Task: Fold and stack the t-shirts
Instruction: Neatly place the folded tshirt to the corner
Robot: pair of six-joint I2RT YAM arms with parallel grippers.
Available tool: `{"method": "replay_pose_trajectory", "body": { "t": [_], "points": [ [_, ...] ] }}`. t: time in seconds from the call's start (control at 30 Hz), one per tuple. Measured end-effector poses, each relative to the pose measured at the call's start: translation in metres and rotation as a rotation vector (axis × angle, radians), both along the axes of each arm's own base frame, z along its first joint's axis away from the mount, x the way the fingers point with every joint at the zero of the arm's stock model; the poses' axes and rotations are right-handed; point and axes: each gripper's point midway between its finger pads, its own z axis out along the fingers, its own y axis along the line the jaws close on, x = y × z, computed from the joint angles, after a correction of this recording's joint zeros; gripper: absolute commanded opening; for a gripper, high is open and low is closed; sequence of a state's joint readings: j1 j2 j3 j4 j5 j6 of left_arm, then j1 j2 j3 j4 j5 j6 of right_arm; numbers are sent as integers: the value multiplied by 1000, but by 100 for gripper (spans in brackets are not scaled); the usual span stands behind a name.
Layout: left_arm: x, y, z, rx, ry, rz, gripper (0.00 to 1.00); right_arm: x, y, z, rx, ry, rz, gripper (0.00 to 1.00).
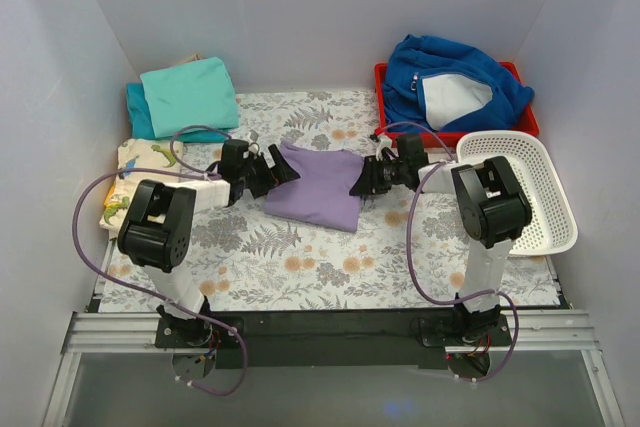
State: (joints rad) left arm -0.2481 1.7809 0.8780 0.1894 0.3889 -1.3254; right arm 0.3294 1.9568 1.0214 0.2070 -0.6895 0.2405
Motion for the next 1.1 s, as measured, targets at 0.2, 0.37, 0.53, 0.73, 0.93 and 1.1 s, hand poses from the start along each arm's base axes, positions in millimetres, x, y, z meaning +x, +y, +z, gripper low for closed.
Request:
{"method": "replay_pose_trajectory", "body": {
  "t": [0.2, 0.37, 0.53, 0.73, 0.93, 1.1],
  "points": [
    [-57, -15, -1, -4, 33, -32, 89, -33, -8, 2, 9, 31, 21, 61],
    [-76, -11, -1, 19, 61, -9, 89, -45, -10, 18, -5, -15, 33, 81],
    [-77, 11, 3, 116, 66, 76, 98, -42, -23, 29, -81, -61, -17, 82],
    [-62, 35, 11, 239, 35, 173, 98, -28, -39, 62, -143, -190, -101, 83],
    [-49, 25, -8, 240, 77, 126, 98, -24, -48, 65, -188, -215, -143, 83],
    [-35, 1, -5, 148, 39, 26, 95, -26, -53, 59, -218, -203, -151, 83]
  ]
}}
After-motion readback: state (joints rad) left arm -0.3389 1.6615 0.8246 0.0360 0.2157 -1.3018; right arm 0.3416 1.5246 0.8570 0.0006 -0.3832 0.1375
